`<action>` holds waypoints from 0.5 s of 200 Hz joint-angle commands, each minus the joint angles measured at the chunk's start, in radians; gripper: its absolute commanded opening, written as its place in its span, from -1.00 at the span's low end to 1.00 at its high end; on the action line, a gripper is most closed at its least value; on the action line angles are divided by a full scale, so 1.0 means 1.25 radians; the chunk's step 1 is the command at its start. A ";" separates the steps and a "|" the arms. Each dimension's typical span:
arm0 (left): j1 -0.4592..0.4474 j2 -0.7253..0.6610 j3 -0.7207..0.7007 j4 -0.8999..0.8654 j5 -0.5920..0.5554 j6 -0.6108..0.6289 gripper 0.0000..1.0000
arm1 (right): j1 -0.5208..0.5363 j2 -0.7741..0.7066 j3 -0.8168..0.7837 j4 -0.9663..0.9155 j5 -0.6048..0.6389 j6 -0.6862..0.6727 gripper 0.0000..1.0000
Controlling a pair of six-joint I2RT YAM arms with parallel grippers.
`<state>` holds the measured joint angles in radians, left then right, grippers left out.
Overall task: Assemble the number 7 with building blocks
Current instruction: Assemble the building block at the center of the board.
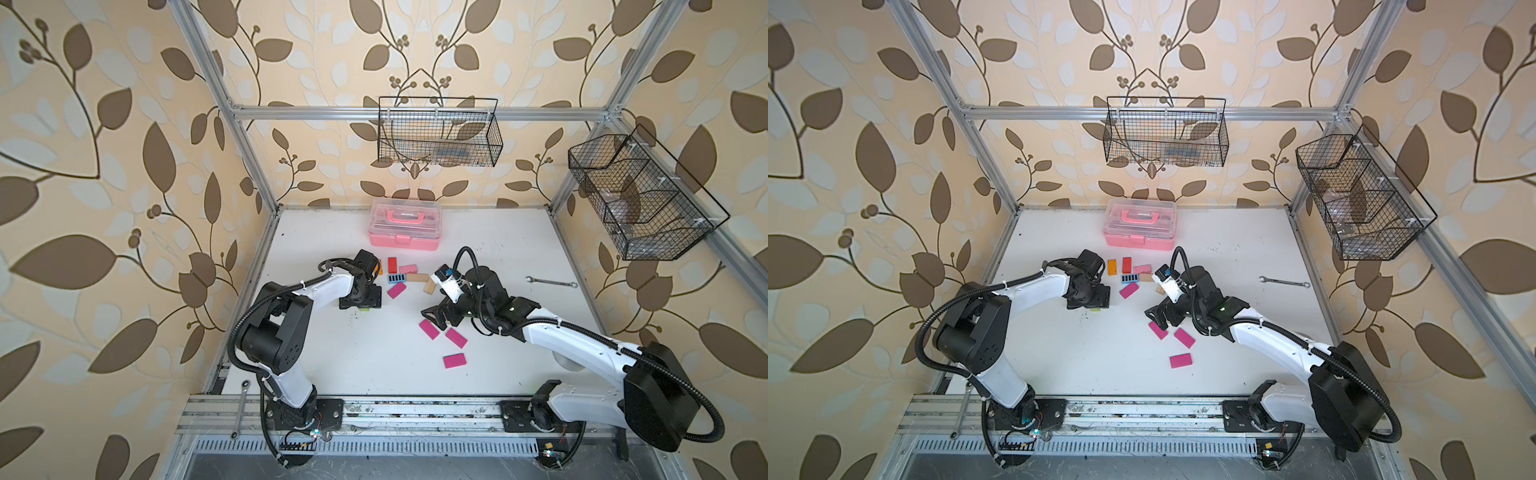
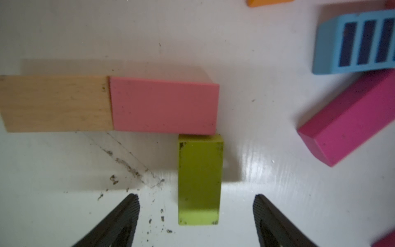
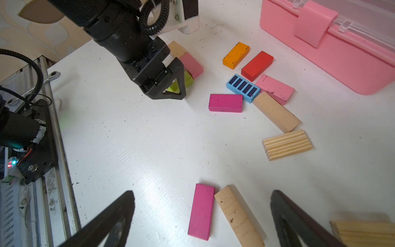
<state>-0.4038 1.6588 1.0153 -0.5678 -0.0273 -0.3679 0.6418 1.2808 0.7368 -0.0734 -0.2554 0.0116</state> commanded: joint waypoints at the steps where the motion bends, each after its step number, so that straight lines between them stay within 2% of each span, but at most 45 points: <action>1: 0.010 -0.103 0.007 -0.065 -0.020 -0.008 0.97 | 0.016 0.023 0.027 0.027 -0.007 0.003 1.00; 21: 0.012 -0.152 0.016 -0.112 -0.052 -0.009 0.98 | 0.025 0.047 0.037 0.039 0.007 0.014 0.99; 33: 0.013 -0.170 0.023 -0.139 -0.064 -0.010 0.98 | 0.019 0.064 0.047 0.040 0.049 0.045 0.99; 52: 0.014 -0.235 0.030 -0.181 -0.094 -0.014 0.98 | -0.037 0.110 0.075 0.021 0.097 0.132 0.96; 100: 0.022 -0.354 0.035 -0.254 -0.114 0.008 0.98 | -0.140 0.147 0.060 -0.015 0.326 0.279 0.96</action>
<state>-0.3897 1.2896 1.0218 -0.7998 -0.1337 -0.3737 0.5098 1.4437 0.8116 -0.0570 -0.0296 0.2428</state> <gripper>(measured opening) 0.987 0.979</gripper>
